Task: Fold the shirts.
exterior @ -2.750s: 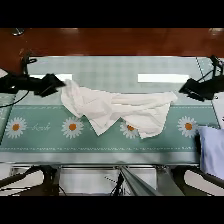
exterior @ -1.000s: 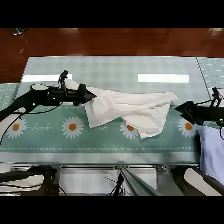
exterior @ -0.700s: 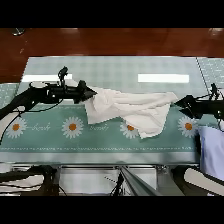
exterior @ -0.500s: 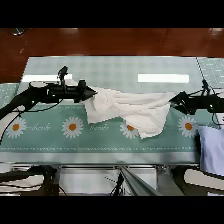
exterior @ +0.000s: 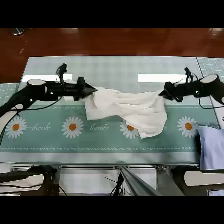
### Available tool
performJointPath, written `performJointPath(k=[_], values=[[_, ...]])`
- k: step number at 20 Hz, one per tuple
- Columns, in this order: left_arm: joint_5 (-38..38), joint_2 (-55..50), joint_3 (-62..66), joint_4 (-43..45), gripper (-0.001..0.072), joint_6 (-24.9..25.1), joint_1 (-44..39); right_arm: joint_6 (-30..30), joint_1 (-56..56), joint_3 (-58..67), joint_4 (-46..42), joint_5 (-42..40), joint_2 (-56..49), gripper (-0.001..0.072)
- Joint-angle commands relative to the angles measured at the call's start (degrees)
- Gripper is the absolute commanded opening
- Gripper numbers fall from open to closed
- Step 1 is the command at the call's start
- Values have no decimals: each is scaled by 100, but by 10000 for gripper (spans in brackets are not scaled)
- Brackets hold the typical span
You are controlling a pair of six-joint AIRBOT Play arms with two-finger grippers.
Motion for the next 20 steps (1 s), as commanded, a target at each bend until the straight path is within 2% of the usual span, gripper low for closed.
performJointPath(k=[1,3,5,6,8,10,15,17,20], values=[[-321,297,870,-850,25,63,376,57,94,1486,-240,435,444,19],[-337,577,1873,-1137,25,28,673,205,94,2881,-487,457,872,19],[-518,826,2955,-1073,25,-31,973,216,96,4192,-719,662,1305,19],[-669,960,3462,-822,24,-243,1143,216,94,4677,-887,850,1552,19],[-1021,1268,4304,343,24,-914,1473,214,94,5152,-1248,1263,2253,19],[-1508,1714,4935,1799,24,-1480,1814,214,94,5152,-1626,1585,3067,19],[-2474,3211,5141,3689,25,-1506,2234,452,96,5136,-2470,2634,4483,19],[-2785,3770,5128,4109,25,-1530,2234,590,94,4846,-2485,2874,4933,19],[-2938,4527,4811,4172,25,-1613,2194,789,94,3915,-2483,3320,5571,19]])
